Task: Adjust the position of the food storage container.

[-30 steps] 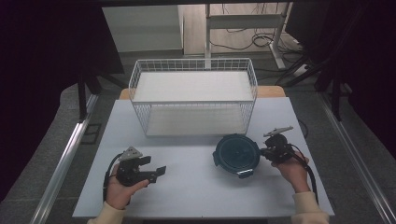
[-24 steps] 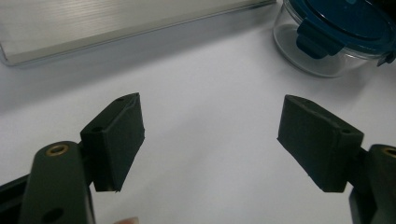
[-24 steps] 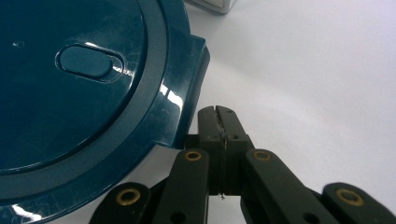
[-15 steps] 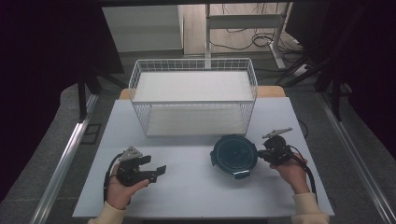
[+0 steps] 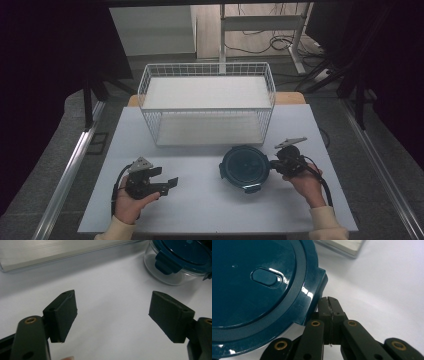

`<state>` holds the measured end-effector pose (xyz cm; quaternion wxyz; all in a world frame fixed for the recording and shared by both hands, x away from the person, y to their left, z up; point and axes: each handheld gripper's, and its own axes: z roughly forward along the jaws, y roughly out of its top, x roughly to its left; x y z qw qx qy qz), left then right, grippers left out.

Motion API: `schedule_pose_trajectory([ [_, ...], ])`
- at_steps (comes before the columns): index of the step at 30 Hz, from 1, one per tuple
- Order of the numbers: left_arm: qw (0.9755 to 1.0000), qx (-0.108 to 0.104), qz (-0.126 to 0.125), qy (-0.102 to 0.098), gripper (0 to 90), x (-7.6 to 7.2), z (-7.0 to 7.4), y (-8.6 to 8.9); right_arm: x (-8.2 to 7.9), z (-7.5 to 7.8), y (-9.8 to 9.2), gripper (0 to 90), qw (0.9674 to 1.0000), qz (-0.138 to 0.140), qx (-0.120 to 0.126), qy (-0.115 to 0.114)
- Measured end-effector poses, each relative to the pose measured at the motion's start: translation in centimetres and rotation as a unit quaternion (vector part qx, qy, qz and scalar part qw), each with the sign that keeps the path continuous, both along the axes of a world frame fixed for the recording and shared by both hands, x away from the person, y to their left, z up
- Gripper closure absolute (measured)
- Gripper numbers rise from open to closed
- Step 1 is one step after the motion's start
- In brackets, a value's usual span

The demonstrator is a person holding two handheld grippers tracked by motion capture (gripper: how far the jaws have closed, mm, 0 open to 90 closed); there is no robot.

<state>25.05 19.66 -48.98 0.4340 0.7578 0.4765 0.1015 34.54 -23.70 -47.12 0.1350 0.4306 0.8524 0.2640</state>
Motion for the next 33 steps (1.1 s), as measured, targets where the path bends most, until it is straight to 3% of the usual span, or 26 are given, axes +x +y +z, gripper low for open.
schedule_pose_trajectory([
  [23,1.0000,-0.007,0.007,0.000,21.9,0.1,0.0,0.4,-0.9,-0.3,4.2,90.0,0.9985,0.054,0.000,0.006],
  [24,1.0000,-0.006,0.007,0.000,21.9,0.1,0.0,0.5,-1.0,-0.8,4.9,90.0,0.9970,0.072,-0.006,0.029],
  [29,1.0000,-0.006,0.007,-0.002,21.9,0.1,0.1,0.5,-1.5,-1.2,6.6,90.0,0.9964,0.083,-0.011,0.010],
  [33,0.9999,-0.008,0.008,-0.003,21.9,0.0,0.2,0.6,-1.9,-1.2,7.4,90.0,0.9949,0.099,-0.011,0.014],
])
